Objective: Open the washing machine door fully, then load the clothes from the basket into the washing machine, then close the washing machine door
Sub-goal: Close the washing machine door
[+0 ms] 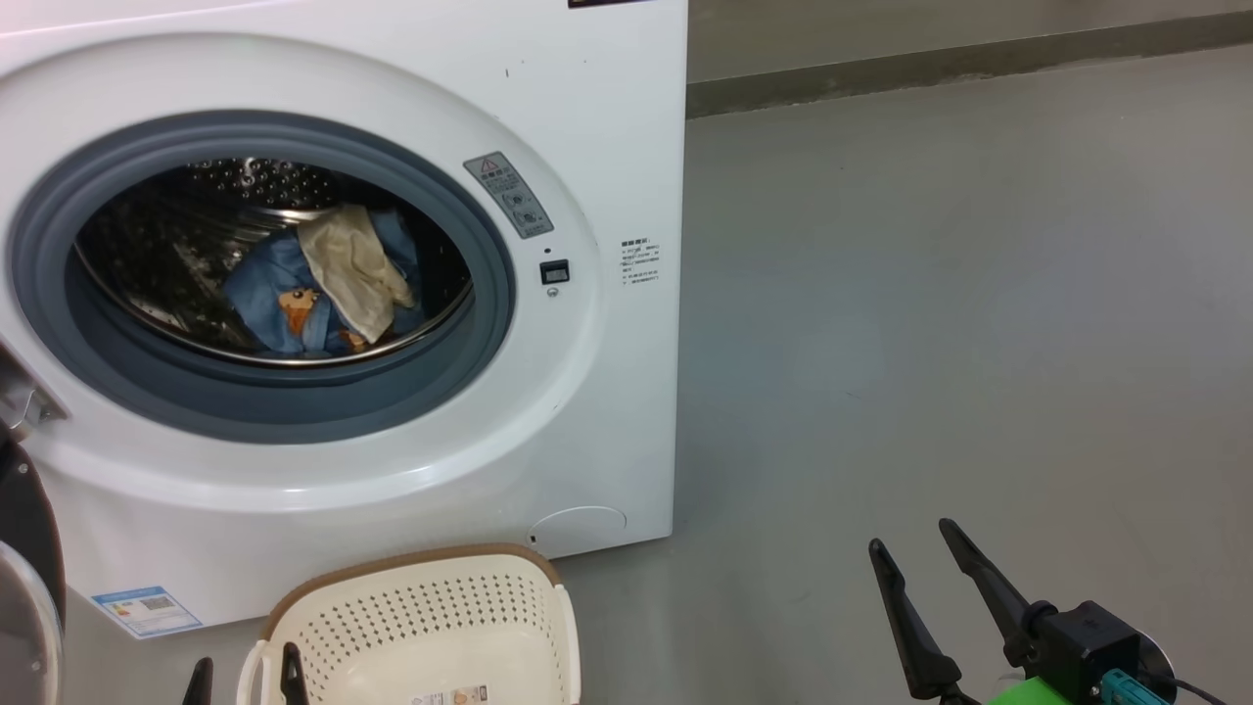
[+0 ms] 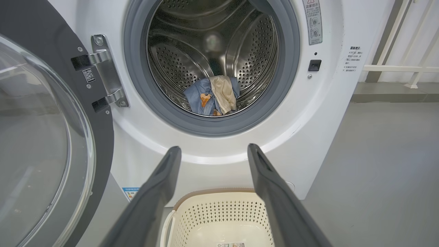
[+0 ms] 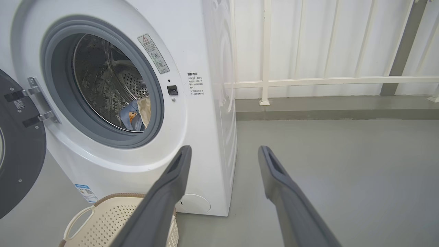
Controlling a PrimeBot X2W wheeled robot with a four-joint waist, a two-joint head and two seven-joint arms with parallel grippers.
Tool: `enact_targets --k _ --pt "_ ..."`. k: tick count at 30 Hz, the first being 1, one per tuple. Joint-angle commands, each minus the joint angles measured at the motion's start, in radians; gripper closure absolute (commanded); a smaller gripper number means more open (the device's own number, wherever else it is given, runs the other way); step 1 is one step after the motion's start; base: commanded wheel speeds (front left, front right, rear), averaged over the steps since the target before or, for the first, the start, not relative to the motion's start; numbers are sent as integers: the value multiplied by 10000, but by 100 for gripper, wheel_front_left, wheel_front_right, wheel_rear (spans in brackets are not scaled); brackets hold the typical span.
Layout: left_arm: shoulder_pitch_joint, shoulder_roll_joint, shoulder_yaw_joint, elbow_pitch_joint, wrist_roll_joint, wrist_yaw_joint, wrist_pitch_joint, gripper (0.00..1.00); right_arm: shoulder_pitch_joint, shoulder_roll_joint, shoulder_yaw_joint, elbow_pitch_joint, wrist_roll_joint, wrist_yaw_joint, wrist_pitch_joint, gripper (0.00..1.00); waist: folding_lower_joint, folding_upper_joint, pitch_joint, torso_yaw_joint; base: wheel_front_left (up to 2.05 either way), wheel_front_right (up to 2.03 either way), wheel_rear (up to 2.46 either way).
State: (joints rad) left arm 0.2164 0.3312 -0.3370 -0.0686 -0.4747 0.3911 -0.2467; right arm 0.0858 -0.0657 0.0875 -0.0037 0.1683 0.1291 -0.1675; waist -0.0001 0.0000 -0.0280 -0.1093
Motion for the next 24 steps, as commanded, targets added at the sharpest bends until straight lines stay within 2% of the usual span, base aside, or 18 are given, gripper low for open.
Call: enact_targets --k 1,8,18,24 --pt "-473 178 338 -160 131 6 -39 0 -108 -16 223 -249 -87 16 -48 0 1 0 -4 1 -38 38 0" --pt "-512 150 343 -141 171 5 -68 0 -111 -10 224 -308 -106 16 -9 0 1 0 16 31 -93 93 1" --pt "-584 120 273 -29 189 -93 -92 0 -119 -36 197 -306 -89 16 11 0 1 0 56 181 -183 181 2" --pt "-594 114 287 -7 211 -116 -106 0 -120 -58 207 -307 -75 16 17 0 1 0 49 206 -115 115 0"
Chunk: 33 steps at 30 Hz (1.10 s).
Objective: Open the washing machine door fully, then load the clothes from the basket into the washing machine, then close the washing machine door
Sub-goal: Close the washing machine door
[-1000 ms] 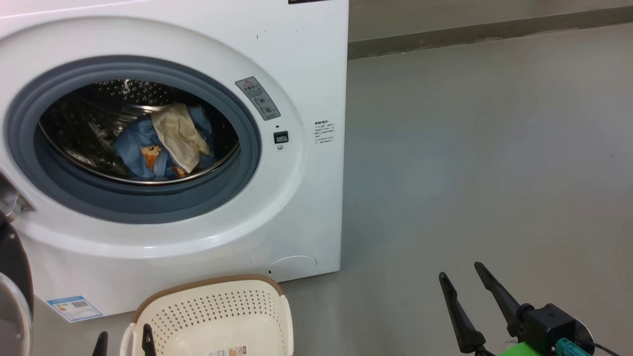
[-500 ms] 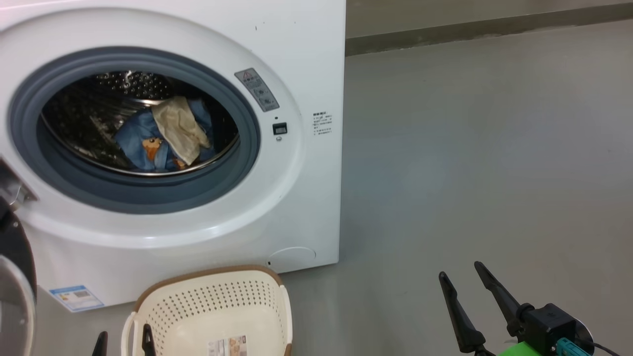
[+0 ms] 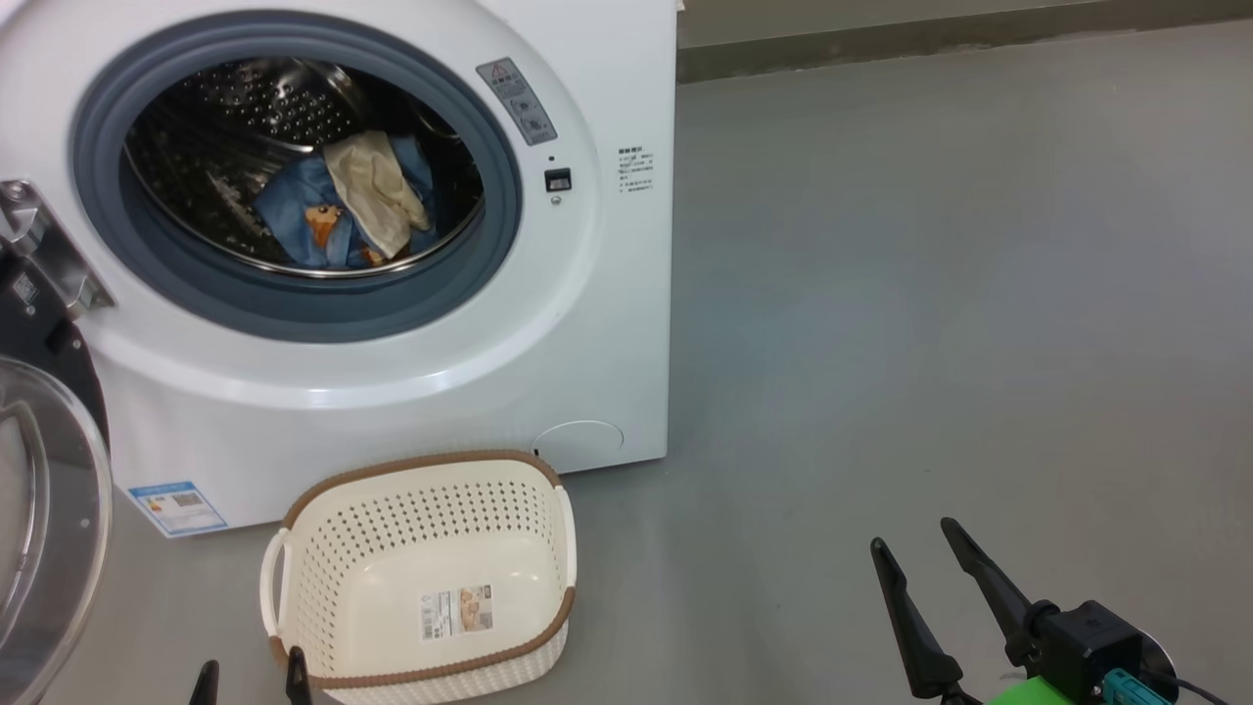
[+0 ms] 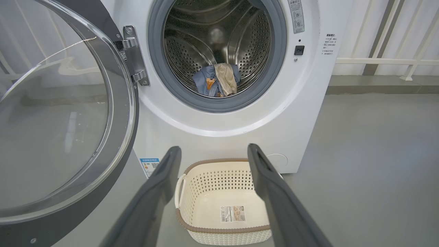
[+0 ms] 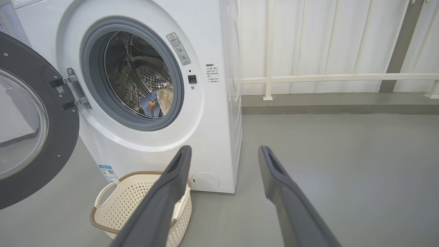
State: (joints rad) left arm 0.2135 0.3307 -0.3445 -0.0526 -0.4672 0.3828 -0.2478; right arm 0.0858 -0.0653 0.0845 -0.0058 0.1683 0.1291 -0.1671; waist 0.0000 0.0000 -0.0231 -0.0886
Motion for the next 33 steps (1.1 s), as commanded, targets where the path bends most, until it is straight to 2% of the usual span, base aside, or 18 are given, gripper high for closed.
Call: enact_targets --k 1,25,33 --pt "-568 118 370 -171 143 -36 -97 0 -120 -61 244 -280 -76 16 15 0 0 0 -2 -3 -67 67 0" --pt "-614 109 316 -180 203 26 -99 0 -130 -24 193 -236 -103 16 -11 0 0 0 4 96 -6 6 0" --pt "-692 124 252 -218 172 -8 -74 0 -52 -29 80 -268 -106 16 5 0 0 0 22 555 0 0 0"
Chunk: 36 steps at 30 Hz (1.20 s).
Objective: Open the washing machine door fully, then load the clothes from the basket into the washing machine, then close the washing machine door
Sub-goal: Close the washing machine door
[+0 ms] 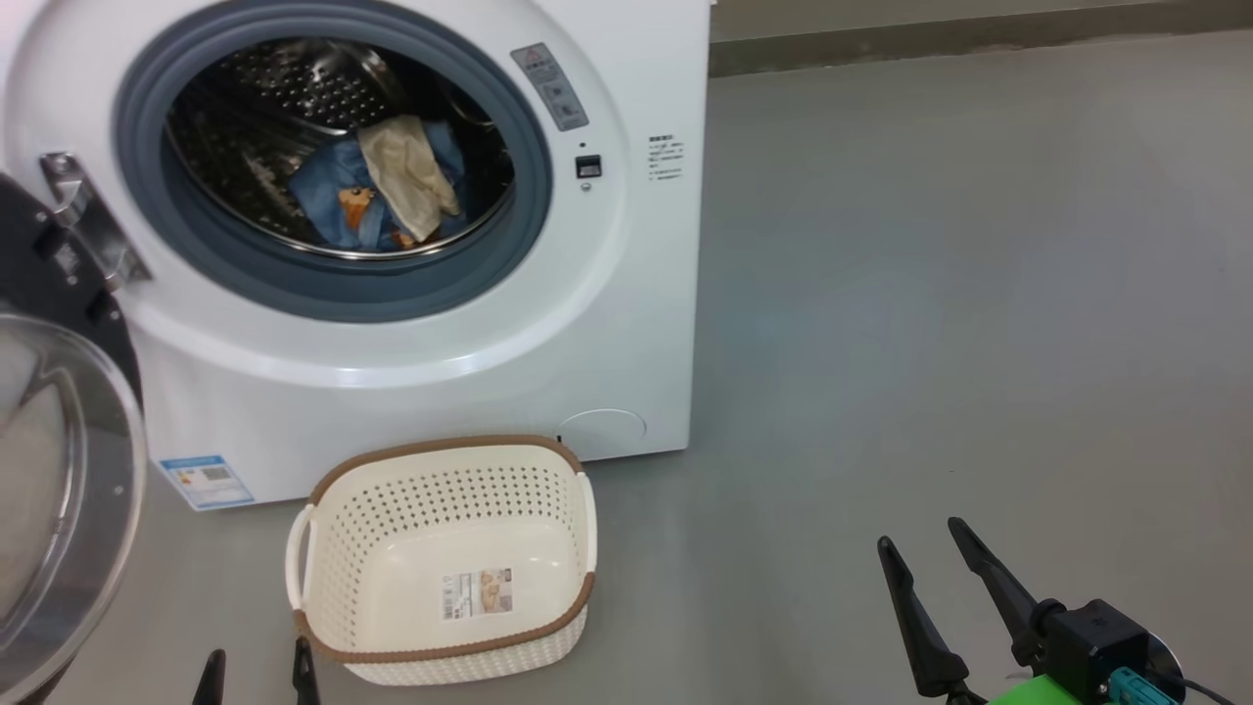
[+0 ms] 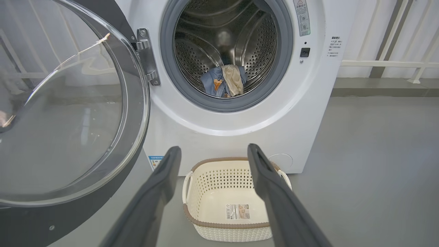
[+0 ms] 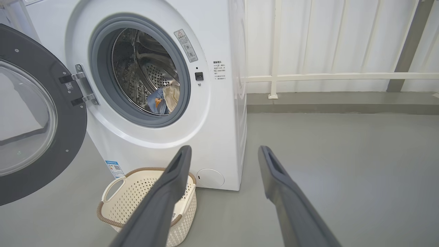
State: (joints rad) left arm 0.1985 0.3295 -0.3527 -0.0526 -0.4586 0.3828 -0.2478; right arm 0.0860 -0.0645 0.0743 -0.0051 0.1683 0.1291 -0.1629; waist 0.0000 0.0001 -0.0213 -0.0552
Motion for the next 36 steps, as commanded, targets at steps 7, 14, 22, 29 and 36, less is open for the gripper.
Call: enact_targets --k 7,14,22,29,36 --pt "-476 143 367 -374 95 36 -85 0 -50 -48 148 -314 -97 16 -50 0 0 -1 57 1037 0 0 0" --pt "-469 163 410 -519 92 14 -98 0 -83 -37 210 -333 -100 16 -38 0 0 -1 137 2206 0 0 0" --pt "-547 -25 419 -565 105 8 -116 0 -228 -134 263 -394 -87 16 -53 0 0 -1 291 3423 0 0 0" --pt "-602 -157 399 -571 211 -30 -127 0 -327 -152 337 -381 -81 16 -75 0 0 -1 311 4185 0 0 0" --pt "-601 -214 483 -553 226 -82 -133 0 -380 -129 412 -364 -108 16 -78 0 0 -1 310 4581 0 0 0"
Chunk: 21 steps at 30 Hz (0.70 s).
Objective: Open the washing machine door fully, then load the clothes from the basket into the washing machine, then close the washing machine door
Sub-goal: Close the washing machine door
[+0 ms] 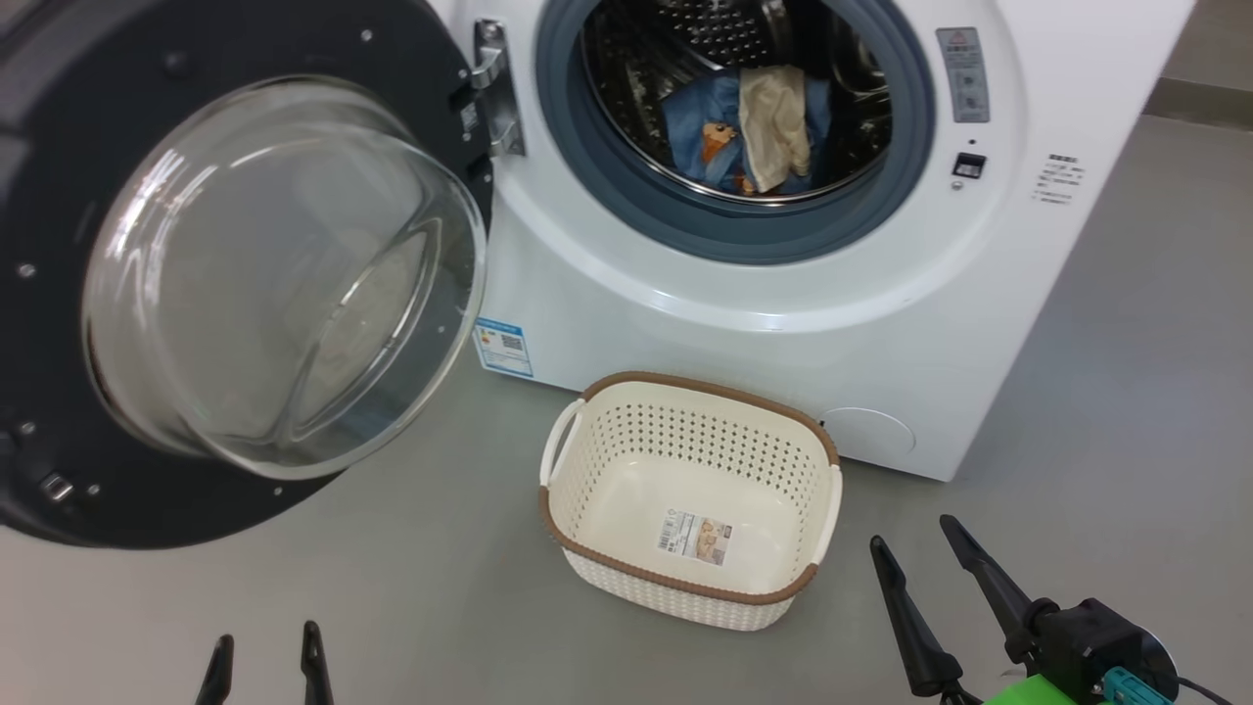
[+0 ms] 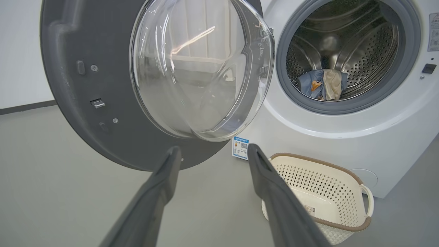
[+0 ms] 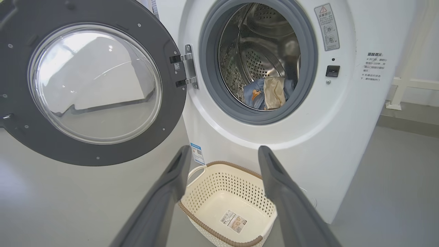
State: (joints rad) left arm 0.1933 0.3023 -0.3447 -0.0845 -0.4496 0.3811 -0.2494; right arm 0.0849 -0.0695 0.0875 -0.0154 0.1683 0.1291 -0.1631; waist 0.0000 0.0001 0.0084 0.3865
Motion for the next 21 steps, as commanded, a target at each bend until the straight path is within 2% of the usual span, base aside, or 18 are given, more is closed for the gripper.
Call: enact_targets --k 1,21 --pt "-544 49 407 -231 140 -75 -118 0 -370 -78 288 -254 -107 16 -77 0 0 -1 8 193 0 0 0" --pt "-435 -47 487 -170 261 -130 -123 0 -305 -33 429 -104 -58 16 -87 0 0 -1 -179 273 0 0 0"
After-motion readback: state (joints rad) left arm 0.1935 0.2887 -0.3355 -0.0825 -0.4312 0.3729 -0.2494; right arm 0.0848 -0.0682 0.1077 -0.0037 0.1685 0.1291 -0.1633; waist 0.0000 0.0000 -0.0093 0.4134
